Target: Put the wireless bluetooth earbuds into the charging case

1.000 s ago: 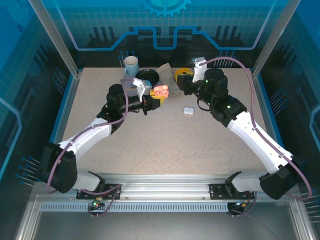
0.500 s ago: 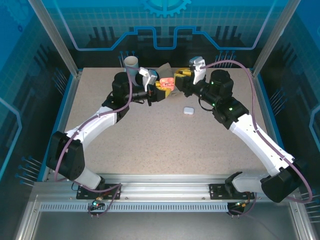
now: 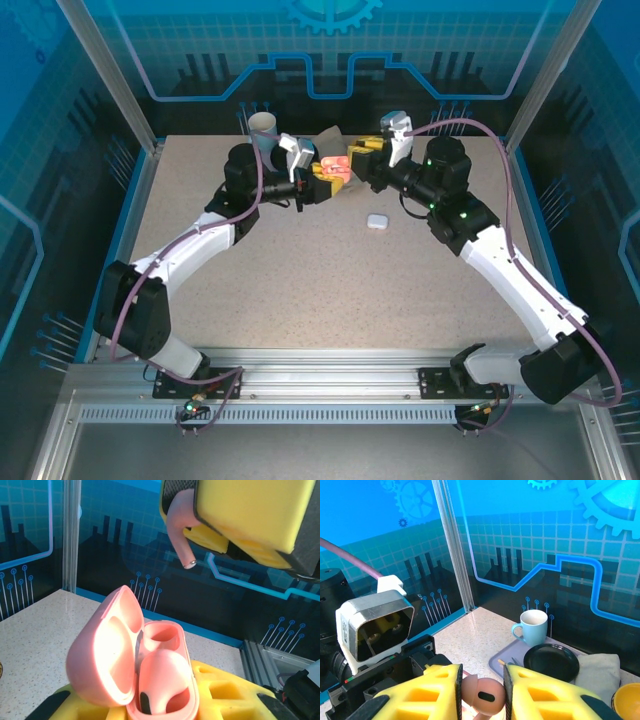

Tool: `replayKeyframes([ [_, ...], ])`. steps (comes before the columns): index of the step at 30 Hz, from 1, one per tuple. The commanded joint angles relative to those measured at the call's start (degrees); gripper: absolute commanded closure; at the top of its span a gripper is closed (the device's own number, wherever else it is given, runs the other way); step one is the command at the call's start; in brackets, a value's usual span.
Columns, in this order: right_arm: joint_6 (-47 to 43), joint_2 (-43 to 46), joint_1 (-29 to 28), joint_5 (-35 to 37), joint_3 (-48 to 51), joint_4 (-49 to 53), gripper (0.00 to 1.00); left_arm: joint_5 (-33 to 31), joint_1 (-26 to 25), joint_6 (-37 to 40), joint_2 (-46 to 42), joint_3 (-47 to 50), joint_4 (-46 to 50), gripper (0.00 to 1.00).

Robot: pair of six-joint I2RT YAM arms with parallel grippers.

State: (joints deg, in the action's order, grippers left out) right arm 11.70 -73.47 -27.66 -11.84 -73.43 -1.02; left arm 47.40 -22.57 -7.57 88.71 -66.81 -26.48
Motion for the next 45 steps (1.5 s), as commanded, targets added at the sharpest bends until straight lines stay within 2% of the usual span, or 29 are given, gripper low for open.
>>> replayKeyframes([
  [1,0.0,-0.8,1.2,-1.9,0.4,-1.6,0.73,2.3,-0.1,-1.3,0.9,-2.8,-3.3,1.00],
  [33,1.0,-1.9,1.8,-3.7,2.8,-1.8,0.75,1.7,0.0,-1.4,1.5,-3.9,-3.4,1.00],
  [45,-2.3,-0.1,1.1,-5.0,3.4,0.3,0.75,0.0,0.0,-1.1,2.0,-4.4,-3.4,1.00],
])
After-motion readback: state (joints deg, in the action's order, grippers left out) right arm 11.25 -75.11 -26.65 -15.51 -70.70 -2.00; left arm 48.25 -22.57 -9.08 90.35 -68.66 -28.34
